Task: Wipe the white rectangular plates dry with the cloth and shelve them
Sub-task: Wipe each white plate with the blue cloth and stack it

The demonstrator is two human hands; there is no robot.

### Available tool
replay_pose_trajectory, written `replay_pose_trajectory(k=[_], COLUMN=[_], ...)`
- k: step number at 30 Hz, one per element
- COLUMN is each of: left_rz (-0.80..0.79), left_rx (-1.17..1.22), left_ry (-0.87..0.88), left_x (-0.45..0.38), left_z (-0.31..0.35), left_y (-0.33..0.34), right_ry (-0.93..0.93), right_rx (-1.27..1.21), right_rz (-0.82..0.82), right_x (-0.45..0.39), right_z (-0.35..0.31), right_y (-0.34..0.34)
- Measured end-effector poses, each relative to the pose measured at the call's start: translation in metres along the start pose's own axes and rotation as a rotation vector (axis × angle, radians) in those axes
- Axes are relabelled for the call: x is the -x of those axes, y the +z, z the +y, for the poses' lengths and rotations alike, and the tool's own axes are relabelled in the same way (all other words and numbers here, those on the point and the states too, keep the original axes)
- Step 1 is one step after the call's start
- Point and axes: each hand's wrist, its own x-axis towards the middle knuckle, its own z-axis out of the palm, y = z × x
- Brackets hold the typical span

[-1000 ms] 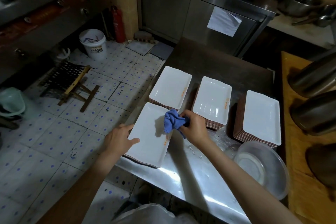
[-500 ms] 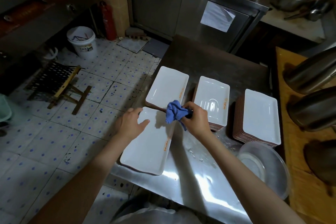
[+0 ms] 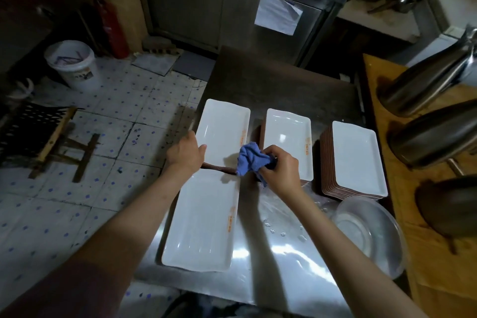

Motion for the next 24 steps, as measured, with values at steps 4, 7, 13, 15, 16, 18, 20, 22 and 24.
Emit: replay_pose_trajectory(k=[4, 7, 13, 15, 16, 18, 20, 22, 24], left_rz=[-0.037, -0.054, -0.059, -0.052, -0.049, -0.051, -0.053, -0.058, -0.068], left_rx=[-0.016, 0.013, 0.102, 0.151, 0.18, 0.241, 0.294, 0.329, 0.369], left_ry=[0.0, 0.015, 0.019, 0.016, 0.016, 0.008, -0.004, 0.005, 0.017], left_x=[-0.015, -0.018, -0.023, -0.023, -0.023, -0.021, -0.02, -0.019, -0.019], left_z=[-0.001, -0.004, -0.01, -0.014, -0.016, -0.018, -0.02, -0.022, -0.024], left_y=[0.001, 0.002, -0.001, -0.002, -0.001, -0.002, -0.003, -0.004, -0.006], right_ry=[0.023, 0.031, 0.039, 0.037, 0.038, 0.038, 0.037, 0.042, 0.05], right_rx=[0.014, 0.025, 0.005, -0.004, -0.006, -0.005, 0.0, 0.001, 0.002], right_rz=[0.02, 0.03, 0.03, 0.03, 0.03, 0.031, 0.035, 0.041, 0.043], right_x=[-0.001, -0.002, -0.001, 0.0, 0.0, 0.001, 0.002, 0.004, 0.005], right_z=[0.001, 0.002, -0.002, -0.004, -0.005, -0.005, -0.004, -0.003, -0.002], right_y=[0.0, 0.002, 0.007, 0.009, 0.009, 0.008, 0.007, 0.006, 0.005])
